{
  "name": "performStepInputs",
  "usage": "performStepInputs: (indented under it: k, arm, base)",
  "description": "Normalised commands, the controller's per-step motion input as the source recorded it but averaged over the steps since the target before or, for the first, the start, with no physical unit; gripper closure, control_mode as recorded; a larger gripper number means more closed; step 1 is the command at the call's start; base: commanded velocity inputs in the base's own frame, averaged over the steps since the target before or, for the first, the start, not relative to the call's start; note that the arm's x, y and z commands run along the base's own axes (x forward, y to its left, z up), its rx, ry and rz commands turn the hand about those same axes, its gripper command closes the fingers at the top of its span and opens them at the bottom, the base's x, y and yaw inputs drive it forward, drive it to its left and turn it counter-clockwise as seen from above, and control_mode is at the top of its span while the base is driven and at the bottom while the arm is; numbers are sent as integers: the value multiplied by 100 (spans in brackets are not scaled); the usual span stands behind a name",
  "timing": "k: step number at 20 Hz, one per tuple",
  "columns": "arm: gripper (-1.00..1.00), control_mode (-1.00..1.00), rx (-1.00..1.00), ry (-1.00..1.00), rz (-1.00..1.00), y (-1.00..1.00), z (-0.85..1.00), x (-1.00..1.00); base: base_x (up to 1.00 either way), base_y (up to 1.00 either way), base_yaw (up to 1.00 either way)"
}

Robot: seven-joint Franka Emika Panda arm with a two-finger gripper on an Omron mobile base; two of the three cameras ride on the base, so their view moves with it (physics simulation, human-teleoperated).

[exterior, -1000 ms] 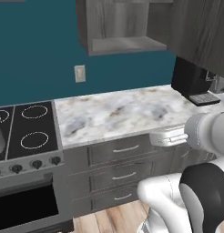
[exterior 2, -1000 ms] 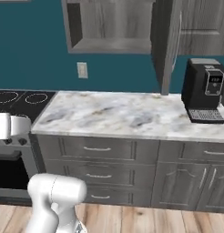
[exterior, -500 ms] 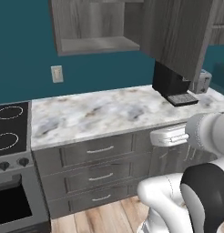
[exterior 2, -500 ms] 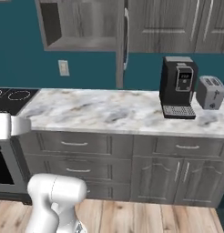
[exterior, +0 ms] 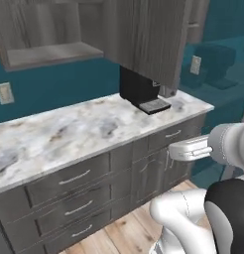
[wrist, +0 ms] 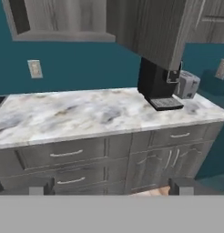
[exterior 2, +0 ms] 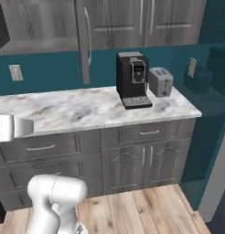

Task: Open the cabinet and move the ladle to the pot. Then close the cabinet.

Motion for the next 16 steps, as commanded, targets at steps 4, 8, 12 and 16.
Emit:
performStepInputs:
  k: [4,8,12,16]
  arm:
    - [-100,100,0,0,0,0,0,0]
    - [-100,100,0,0,0,0,0,0]
    - [-100,100,0,0,0,0,0,0]
    - [-100,100,0,0,0,0,0,0]
  base:
    - [4,36,-48]
    - [16,33,-21]
    - [46,77,-21]
    - [52,100,-28]
